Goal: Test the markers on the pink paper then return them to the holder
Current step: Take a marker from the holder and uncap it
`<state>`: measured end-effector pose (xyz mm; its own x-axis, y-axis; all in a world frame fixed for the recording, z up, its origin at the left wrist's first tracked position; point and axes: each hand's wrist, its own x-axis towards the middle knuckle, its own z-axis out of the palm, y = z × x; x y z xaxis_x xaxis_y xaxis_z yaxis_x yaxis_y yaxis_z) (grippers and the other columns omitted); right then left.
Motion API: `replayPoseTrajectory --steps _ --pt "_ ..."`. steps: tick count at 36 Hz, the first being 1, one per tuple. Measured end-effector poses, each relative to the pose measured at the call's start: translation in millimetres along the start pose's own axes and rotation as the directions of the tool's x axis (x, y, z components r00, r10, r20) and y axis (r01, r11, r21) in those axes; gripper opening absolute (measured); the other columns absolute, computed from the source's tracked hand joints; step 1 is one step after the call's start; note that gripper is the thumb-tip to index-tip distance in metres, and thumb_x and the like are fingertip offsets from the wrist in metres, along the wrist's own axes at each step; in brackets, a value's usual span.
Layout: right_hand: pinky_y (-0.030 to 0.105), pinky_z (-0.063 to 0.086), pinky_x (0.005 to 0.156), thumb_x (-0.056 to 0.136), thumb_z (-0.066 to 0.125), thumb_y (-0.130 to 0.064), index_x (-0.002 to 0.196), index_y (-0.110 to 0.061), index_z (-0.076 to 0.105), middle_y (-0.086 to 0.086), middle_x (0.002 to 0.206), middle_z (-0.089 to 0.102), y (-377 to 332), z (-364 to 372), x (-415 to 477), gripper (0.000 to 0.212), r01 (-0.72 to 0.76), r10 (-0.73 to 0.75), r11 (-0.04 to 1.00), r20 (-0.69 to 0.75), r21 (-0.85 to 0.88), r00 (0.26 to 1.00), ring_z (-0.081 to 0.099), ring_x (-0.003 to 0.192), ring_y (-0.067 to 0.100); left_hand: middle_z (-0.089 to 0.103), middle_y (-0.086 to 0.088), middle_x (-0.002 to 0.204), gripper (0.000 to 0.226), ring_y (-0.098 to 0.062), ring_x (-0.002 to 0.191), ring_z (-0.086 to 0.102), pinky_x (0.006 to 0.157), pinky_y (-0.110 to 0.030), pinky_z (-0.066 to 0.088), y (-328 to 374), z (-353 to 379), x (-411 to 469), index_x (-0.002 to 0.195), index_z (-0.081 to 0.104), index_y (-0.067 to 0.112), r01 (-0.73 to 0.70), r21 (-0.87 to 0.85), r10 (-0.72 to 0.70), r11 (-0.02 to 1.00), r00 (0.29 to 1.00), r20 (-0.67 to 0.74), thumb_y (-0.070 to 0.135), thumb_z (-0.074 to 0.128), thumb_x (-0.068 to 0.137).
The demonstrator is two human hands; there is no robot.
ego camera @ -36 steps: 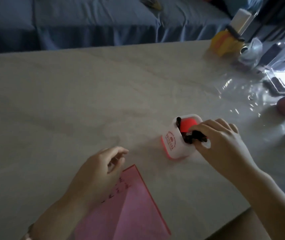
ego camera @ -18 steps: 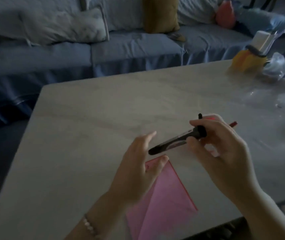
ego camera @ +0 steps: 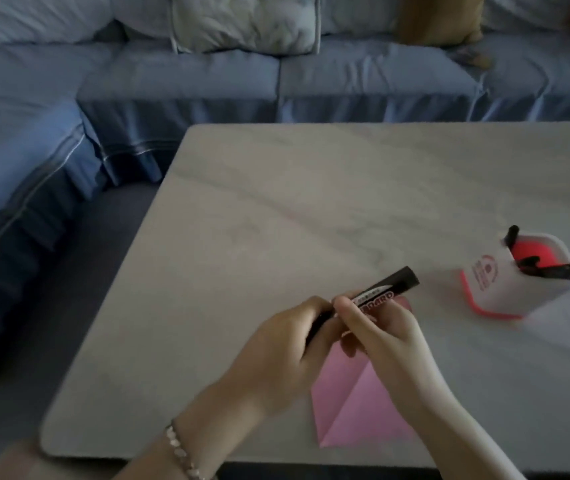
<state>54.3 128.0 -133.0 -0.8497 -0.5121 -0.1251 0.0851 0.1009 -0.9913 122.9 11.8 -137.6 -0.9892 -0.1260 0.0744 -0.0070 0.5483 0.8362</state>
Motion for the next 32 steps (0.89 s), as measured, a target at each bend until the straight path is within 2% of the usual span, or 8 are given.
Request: replayPoseTrajectory --steps 4,8,12,17,21,26,29,32 --pt "0.022 0.038 0.051 0.085 0.056 -0.014 0.06 -0.011 0.06 0.0 0.048 0.057 8.6 5.2 0.5 0.025 -0.057 0.057 0.996 -0.004 0.073 0.998 0.048 0.048 0.011 0.065 0.02 0.078 0.018 0.008 0.064 0.055 0.058 -0.004 0.035 -10.3 3.8 -3.4 0.109 0.053 0.033 -0.031 0.077 0.031 0.997 1.0 0.0 0.032 0.041 0.096" --pt "0.024 0.038 0.054 0.084 0.056 -0.012 0.061 -0.011 0.058 -0.002 0.049 0.053 14.9 12.9 3.1 0.024 -0.093 0.094 0.988 -0.007 0.123 0.996 0.046 0.048 0.01 0.064 0.02 0.079 0.027 0.01 0.065 0.056 0.059 -0.001 0.034 -17.4 4.5 -5.0 0.121 0.051 0.033 -0.041 0.096 0.043 0.995 0.999 -0.023 0.035 0.039 0.096" --pt "0.02 0.042 0.054 0.087 0.051 -0.01 0.076 -0.008 0.056 -0.006 0.052 0.053 20.5 20.4 4.4 0.012 -0.137 0.133 0.949 0.031 0.283 0.991 0.047 0.051 0.007 0.067 0.013 0.081 0.037 -0.006 0.073 0.061 0.057 -0.007 0.039 -25.8 5.5 -3.5 0.115 0.054 0.032 -0.049 0.162 0.064 0.986 0.994 -0.086 0.044 0.029 0.09" --pt "0.017 0.043 0.05 0.084 0.05 -0.01 0.08 -0.002 0.054 0.0 0.056 0.053 24.6 19.1 10.7 0.01 -0.139 0.14 0.927 0.023 0.347 0.99 0.048 0.051 0.007 0.068 0.009 0.08 0.039 -0.01 0.066 0.059 0.057 -0.023 0.045 -32.2 5.1 4.6 0.1 0.058 0.025 -0.068 0.188 0.087 0.98 0.992 -0.094 0.048 0.028 0.091" --pt "0.016 0.041 0.048 0.073 0.059 -0.021 0.074 -0.004 0.054 -0.002 0.053 0.052 25.1 18.2 17.6 0.018 -0.175 0.148 0.928 0.106 0.329 0.983 0.045 0.048 0.007 0.066 0.014 0.073 0.026 -0.003 0.054 0.053 0.05 -0.011 0.036 -33.3 2.6 3.1 0.098 0.058 0.028 -0.041 0.13 0.053 0.991 0.994 -0.097 0.041 0.037 0.092" --pt "0.018 0.038 0.05 0.077 0.055 -0.019 0.074 -0.009 0.059 0.003 0.06 0.051 26.2 21.7 25.1 0.011 -0.139 0.074 0.947 0.226 0.289 0.971 0.045 0.051 0.01 0.068 0.015 0.071 0.005 0.004 0.05 0.051 0.054 -0.012 0.035 -39.5 -10.8 -2.0 0.09 0.053 0.035 0.109 -0.141 -0.119 0.984 0.991 -0.065 0.04 0.053 0.089" --pt "0.017 0.041 0.049 0.085 0.058 -0.014 0.085 -0.006 0.058 0.003 0.064 0.052 18.1 28.1 34.3 0.008 -0.079 0.034 0.966 0.182 0.246 0.983 0.047 0.05 0.007 0.051 0.007 0.058 0.04 -0.002 0.044 0.038 0.048 -0.016 0.03 -50.9 -19.9 -8.9 0.105 0.038 0.04 0.238 -0.148 -0.251 0.96 0.965 -0.079 0.065 0.044 0.075" --pt "0.011 0.045 0.055 0.089 0.05 -0.011 0.109 -0.015 0.053 -0.003 0.073 0.055 11.6 25.2 60.5 0.02 0.006 -0.006 1.0 0.024 -0.013 1.0 0.051 0.053 0.0 0.041 0.006 0.064 0.033 0.0 0.048 0.039 0.049 -0.012 0.034 -63.7 -29.1 -16.8 0.113 0.029 0.028 0.368 -0.332 -0.44 0.869 0.881 -0.175 0.034 0.051 0.089"
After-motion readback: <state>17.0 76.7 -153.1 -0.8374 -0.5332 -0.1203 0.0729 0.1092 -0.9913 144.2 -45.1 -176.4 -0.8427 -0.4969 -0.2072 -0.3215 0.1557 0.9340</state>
